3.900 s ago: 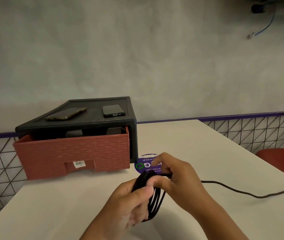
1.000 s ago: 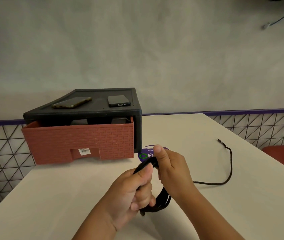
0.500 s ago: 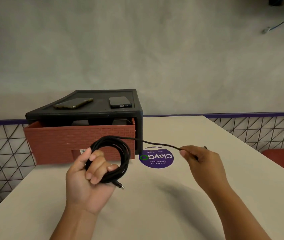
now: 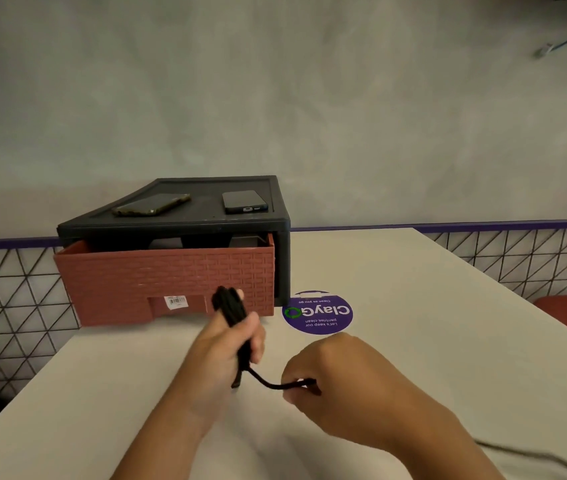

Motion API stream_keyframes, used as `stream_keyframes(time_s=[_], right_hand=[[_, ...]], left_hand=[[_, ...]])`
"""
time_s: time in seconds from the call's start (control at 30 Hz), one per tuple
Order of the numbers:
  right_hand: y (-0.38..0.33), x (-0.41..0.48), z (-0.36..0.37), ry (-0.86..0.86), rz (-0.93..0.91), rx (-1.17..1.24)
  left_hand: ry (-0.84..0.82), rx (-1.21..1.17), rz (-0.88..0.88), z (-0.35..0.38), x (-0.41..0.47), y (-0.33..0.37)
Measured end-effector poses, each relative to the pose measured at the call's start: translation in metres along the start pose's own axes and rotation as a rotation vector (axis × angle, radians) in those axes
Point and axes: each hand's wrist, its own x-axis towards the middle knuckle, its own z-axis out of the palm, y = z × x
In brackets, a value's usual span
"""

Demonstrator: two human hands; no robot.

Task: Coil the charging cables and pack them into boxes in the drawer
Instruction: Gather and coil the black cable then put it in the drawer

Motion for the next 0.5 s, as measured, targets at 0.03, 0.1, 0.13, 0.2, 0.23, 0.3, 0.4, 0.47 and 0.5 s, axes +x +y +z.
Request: stream_keyframes(time_s=[0.03, 0.1, 0.13, 0.2, 0.23, 0.3, 0.4, 0.47, 0.5], right_hand=[[-0.001, 0.0, -0.001, 0.017, -0.014, 0.01], [-0.001, 0.001, -0.003, 0.042, -0.028, 0.039], [0.0, 0.001, -0.003, 0.059, -0.034, 0.055], [0.005, 0.0, -0.005, 0.118, -0.017, 0.11], [0.009, 0.0, -0.007, 0.158, 0.013, 0.16], [0.017, 0.0, -0.009, 0.272, 0.058, 0.272], [0.029, 0.0, -0.011, 0.429, 0.099, 0.416], [0.037, -0.001, -0.009, 0.472, 0.142, 0.48], [0.041, -0.001, -0.007, 0.49, 0.162, 0.465]], left_hand=[[-0.061, 0.128, -0.009, 0.004, -0.002, -0.004], [-0.149, 0.266, -0.075, 0.011, -0.006, -0.012], [-0.196, 0.284, -0.115, 0.014, -0.009, -0.011], [-0.267, 0.262, -0.191, 0.019, -0.012, -0.007], [-0.288, 0.249, -0.222, 0.019, -0.013, -0.004], [-0.353, 0.256, -0.221, 0.018, -0.013, 0.001], [-0.378, 0.27, -0.185, 0.019, -0.015, 0.003], [-0.365, 0.287, -0.201, 0.022, -0.016, 0.003], [-0.353, 0.295, -0.212, 0.023, -0.015, 0.001]])
